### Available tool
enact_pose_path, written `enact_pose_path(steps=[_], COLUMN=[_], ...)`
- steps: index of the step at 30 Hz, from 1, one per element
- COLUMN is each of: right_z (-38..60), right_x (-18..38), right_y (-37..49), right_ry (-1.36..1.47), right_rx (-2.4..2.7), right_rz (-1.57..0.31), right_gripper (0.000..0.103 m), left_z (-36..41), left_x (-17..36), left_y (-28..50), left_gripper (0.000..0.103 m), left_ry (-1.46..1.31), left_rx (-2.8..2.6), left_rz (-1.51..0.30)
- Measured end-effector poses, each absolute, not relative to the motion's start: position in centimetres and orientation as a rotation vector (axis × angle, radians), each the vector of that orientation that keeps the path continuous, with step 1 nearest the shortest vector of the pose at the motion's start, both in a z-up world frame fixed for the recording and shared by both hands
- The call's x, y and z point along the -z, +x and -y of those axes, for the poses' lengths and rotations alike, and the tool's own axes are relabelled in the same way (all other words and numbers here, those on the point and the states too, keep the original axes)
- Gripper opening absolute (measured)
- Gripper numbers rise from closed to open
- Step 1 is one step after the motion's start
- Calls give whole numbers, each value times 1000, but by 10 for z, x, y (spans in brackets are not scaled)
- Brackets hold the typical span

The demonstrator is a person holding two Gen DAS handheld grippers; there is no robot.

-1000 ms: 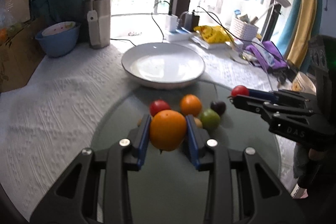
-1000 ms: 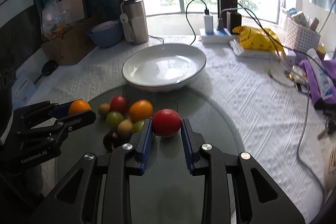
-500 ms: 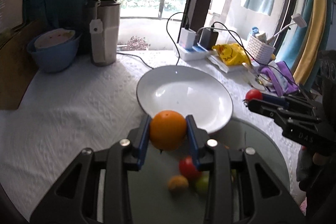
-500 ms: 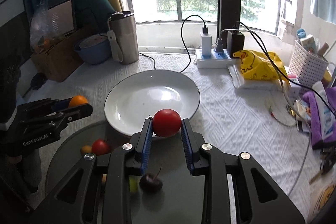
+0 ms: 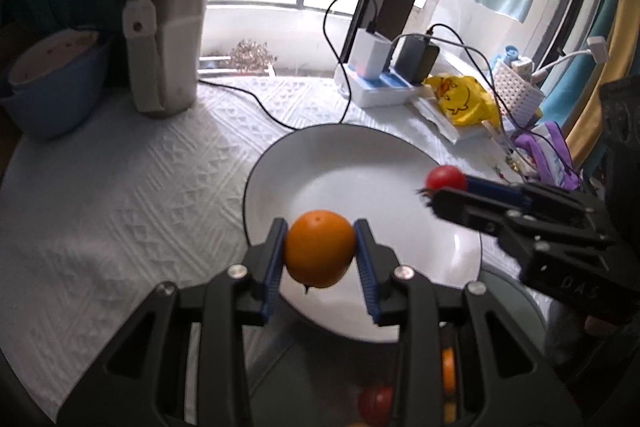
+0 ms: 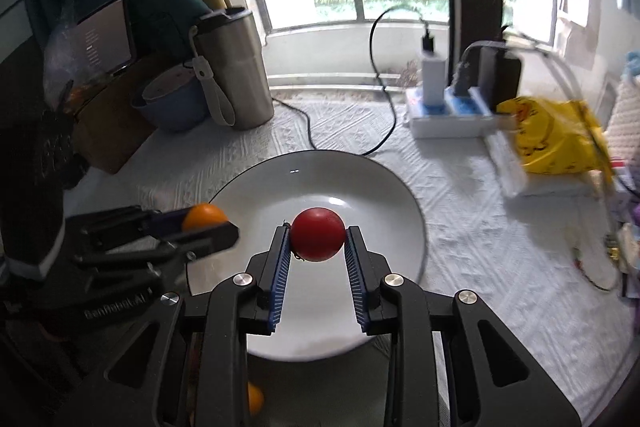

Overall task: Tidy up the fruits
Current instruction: 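Carry the orange and tomato onto the white plate and open both grippers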

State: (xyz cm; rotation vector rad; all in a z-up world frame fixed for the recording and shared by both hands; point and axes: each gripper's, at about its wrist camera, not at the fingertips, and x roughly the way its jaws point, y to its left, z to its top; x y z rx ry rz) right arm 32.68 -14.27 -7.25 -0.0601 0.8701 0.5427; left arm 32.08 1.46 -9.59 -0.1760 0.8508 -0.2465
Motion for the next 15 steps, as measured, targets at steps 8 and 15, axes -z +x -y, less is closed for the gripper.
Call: enact_pose_path(steps=[8,15], right_z=[125,116], right_x=[92,96], right_y=[362,375], right_ry=[-56,-58], right_rx=[-522,-523], right_rz=[-946,-958], right_gripper=[30,30], left_z=[-17,-17], left_x=[103,103], left_y=[343,351], left_gripper=[35,36], left_ry=[-167,-174], left_rx=[232,226], left_rz=[-861,-865])
